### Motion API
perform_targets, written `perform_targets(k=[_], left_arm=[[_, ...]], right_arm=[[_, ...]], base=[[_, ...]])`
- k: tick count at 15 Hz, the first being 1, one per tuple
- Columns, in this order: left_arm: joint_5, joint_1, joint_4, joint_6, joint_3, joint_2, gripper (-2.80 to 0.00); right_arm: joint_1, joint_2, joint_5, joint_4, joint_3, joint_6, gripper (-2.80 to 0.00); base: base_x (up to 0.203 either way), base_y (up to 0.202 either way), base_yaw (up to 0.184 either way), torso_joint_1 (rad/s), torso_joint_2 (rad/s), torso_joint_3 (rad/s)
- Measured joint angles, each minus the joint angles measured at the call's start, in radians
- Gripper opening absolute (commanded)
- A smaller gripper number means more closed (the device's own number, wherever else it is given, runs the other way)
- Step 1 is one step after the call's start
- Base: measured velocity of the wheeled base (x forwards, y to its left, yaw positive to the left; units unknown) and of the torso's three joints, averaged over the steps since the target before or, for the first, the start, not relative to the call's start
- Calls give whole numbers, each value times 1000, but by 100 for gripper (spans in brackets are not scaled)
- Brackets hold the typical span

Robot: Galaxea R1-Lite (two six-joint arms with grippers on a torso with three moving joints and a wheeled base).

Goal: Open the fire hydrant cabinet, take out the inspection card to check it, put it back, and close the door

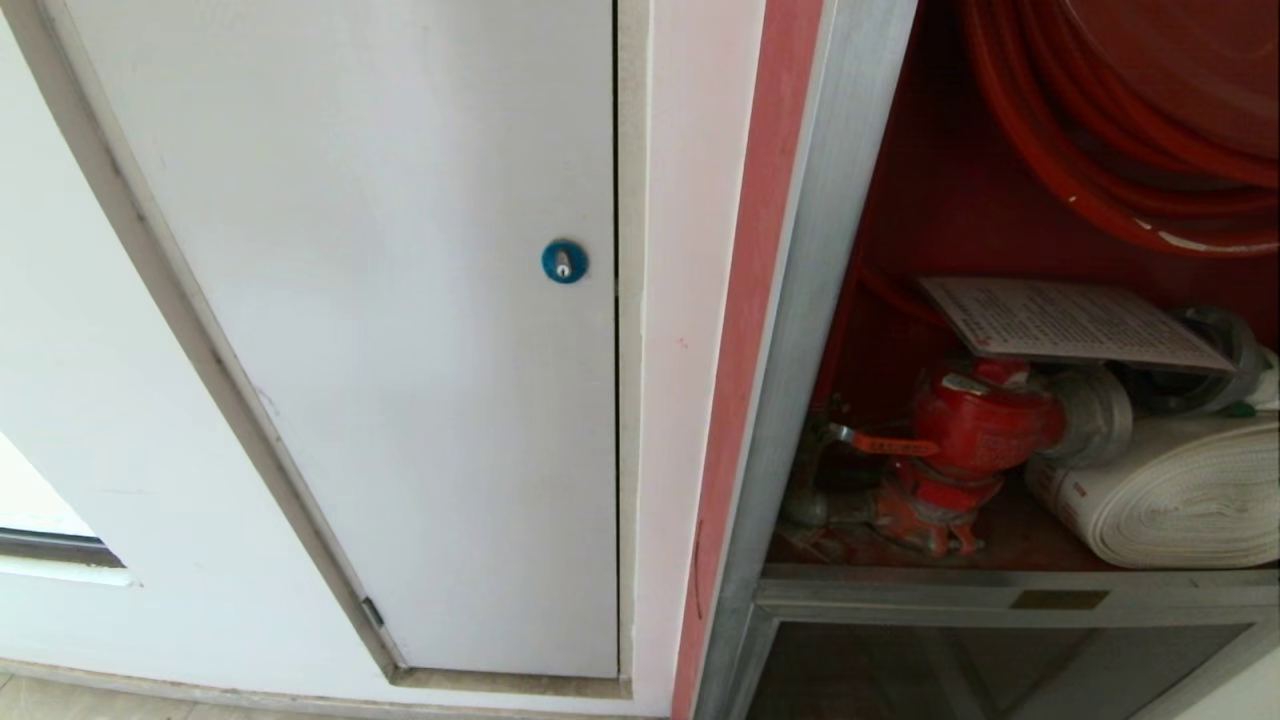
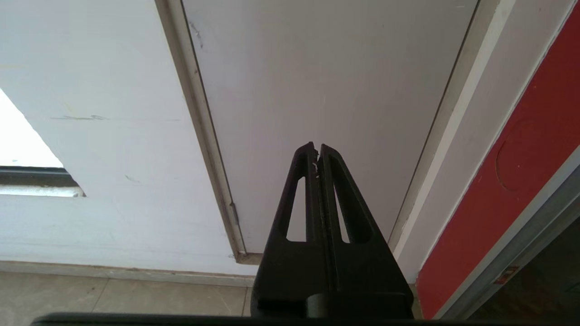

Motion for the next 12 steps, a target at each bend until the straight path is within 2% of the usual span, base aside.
perform_targets(k=[11, 12], left_arm=[[0, 0, 0, -1, 0, 0, -280], [1, 0, 0, -1, 0, 0, -280]], right_arm=[[0, 0, 0, 0, 0, 0, -280], [0, 0, 0, 0, 0, 0, -280]], base=[[0, 0, 0, 0, 0, 0], [-137, 0, -1, 13, 6, -6]])
